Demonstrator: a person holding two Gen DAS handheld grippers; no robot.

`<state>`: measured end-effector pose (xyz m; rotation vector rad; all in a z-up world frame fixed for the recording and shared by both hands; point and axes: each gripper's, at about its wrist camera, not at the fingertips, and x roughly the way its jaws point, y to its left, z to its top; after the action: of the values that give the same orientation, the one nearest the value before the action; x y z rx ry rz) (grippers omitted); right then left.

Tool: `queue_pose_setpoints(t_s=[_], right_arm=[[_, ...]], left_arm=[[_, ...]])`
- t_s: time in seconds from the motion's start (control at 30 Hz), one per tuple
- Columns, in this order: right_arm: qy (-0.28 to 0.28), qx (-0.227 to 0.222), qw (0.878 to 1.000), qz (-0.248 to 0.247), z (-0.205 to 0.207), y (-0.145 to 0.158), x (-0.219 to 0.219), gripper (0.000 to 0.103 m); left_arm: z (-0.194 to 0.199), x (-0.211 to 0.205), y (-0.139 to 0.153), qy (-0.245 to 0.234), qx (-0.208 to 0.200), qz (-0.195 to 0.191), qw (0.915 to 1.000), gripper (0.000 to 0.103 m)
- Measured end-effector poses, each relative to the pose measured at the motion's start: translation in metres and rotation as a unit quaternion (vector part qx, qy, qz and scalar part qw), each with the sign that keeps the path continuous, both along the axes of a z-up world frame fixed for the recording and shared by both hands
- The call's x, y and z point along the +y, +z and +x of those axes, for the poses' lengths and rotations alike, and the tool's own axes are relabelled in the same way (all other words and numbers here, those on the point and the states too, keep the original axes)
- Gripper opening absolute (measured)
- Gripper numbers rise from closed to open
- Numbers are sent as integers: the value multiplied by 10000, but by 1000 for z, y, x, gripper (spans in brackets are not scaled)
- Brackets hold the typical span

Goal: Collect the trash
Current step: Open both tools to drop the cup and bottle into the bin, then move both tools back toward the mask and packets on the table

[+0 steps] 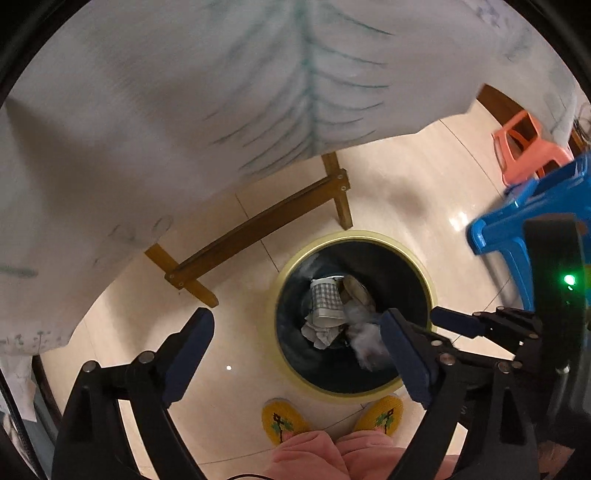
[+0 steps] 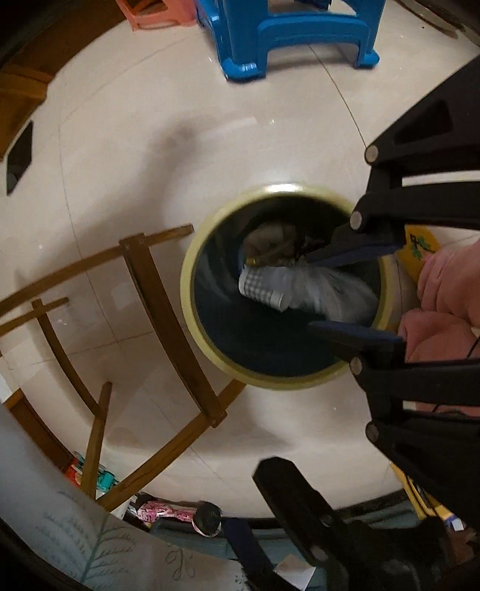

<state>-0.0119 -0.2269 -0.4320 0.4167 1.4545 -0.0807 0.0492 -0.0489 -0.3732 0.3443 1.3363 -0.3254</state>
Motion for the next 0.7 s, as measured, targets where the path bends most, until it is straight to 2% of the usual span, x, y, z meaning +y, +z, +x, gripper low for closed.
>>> queue_pose_setpoints(t_s=[0.1,0.27,0.43,0.53,0.7], right_arm=[[74,-41,10000,-41,5,2,5,61],[160,-147,9997,-103,9,15,12,61],[109,-201,9996,-170,4,41,15,61],[27,-213,9996,-158,-3,64,14,61],[-125,-314,9994,-107,-13,121,14,61]], left_arm=[[1,8,2,129,-3,-49,9999,90],[-1,21,17,331,16,-128,9994,90],[-10,25,50,489,28,-248,9985,90],[-16,27,75,551,57,-301,9980,90],[-24,33,129,581,28,-377,9976,90]])
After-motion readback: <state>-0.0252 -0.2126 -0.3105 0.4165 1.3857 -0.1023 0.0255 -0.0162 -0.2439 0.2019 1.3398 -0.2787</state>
